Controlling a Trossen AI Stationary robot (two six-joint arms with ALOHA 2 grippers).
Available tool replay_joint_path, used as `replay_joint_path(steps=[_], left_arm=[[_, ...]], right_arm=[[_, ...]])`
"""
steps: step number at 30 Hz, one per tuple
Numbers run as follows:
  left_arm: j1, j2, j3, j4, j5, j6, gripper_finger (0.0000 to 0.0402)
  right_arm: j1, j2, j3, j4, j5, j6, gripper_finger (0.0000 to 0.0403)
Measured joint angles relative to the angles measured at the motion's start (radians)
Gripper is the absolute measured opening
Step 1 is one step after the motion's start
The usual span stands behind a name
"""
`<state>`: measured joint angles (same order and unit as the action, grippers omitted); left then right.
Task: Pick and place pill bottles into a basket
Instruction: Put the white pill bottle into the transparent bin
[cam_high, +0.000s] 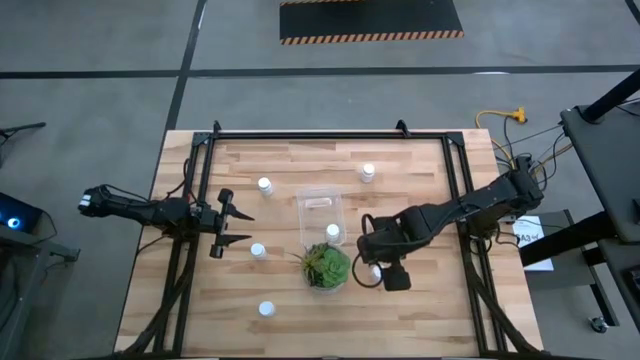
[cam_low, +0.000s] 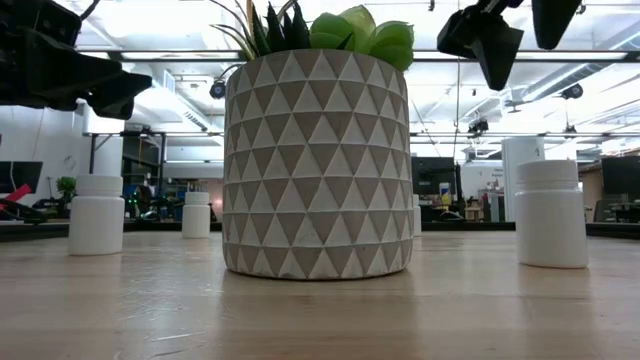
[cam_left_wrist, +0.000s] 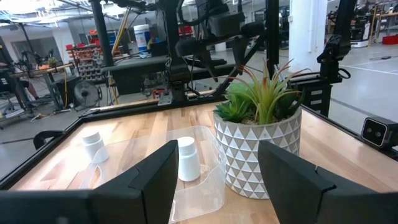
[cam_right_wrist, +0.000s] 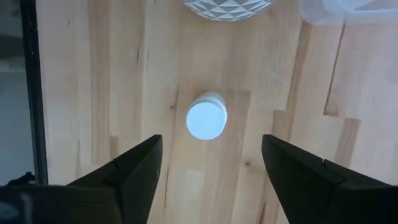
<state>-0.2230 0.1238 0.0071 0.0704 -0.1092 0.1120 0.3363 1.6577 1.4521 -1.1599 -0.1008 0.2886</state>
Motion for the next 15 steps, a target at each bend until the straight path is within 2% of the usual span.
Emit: replay_joint_path(steps=[15], left_arm=[[0.000,0.000,0.000,0.000,0.000,0.000,0.0203]], right_arm=[[0.005,0.001,-0.045,0.084,0.017,-0.017,0.0266]])
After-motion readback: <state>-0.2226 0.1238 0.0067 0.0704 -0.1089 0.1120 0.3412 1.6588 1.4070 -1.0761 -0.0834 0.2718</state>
